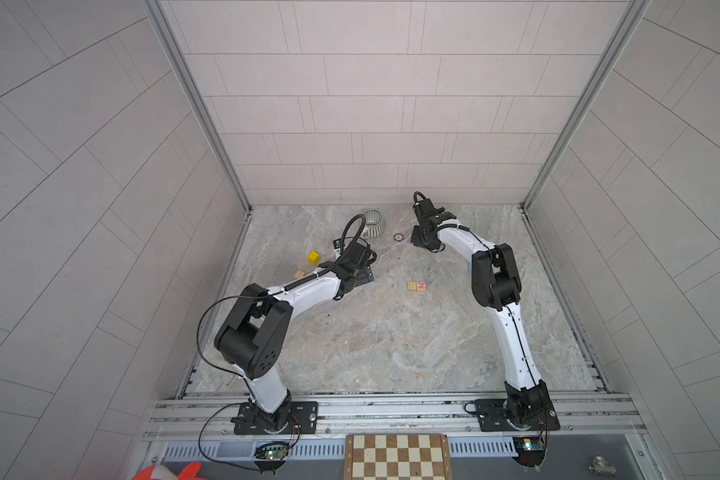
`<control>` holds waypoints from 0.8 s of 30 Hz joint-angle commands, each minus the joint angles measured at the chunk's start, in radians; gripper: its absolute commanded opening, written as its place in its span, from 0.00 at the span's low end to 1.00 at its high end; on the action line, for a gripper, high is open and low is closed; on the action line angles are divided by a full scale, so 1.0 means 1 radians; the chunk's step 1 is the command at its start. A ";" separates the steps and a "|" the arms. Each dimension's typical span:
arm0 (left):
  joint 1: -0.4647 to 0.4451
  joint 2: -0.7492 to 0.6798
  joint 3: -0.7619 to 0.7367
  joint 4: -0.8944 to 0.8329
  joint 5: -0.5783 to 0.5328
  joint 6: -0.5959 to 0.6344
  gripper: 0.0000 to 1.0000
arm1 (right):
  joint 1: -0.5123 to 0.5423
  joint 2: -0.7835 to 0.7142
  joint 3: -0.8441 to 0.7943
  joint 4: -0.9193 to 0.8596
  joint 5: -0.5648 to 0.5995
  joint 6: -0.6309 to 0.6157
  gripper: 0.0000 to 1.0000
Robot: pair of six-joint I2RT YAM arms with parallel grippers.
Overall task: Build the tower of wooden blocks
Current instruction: 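Lower the right gripper onto the R cube and close on it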
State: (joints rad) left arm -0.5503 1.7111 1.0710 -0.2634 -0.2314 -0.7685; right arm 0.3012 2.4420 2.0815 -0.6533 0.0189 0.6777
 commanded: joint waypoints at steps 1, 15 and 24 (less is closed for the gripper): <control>0.004 0.009 0.007 -0.030 -0.003 0.012 0.95 | 0.016 0.028 -0.007 -0.083 0.011 -0.021 0.28; -0.002 -0.086 0.042 -0.161 0.015 0.076 0.99 | 0.045 -0.273 -0.275 0.021 -0.011 -0.110 0.21; -0.012 -0.283 -0.035 -0.283 0.029 0.074 0.99 | 0.084 -0.578 -0.563 0.028 -0.019 -0.139 0.21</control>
State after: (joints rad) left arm -0.5568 1.4853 1.0676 -0.4641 -0.2066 -0.7055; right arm 0.3691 1.9537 1.5818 -0.6167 -0.0143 0.5533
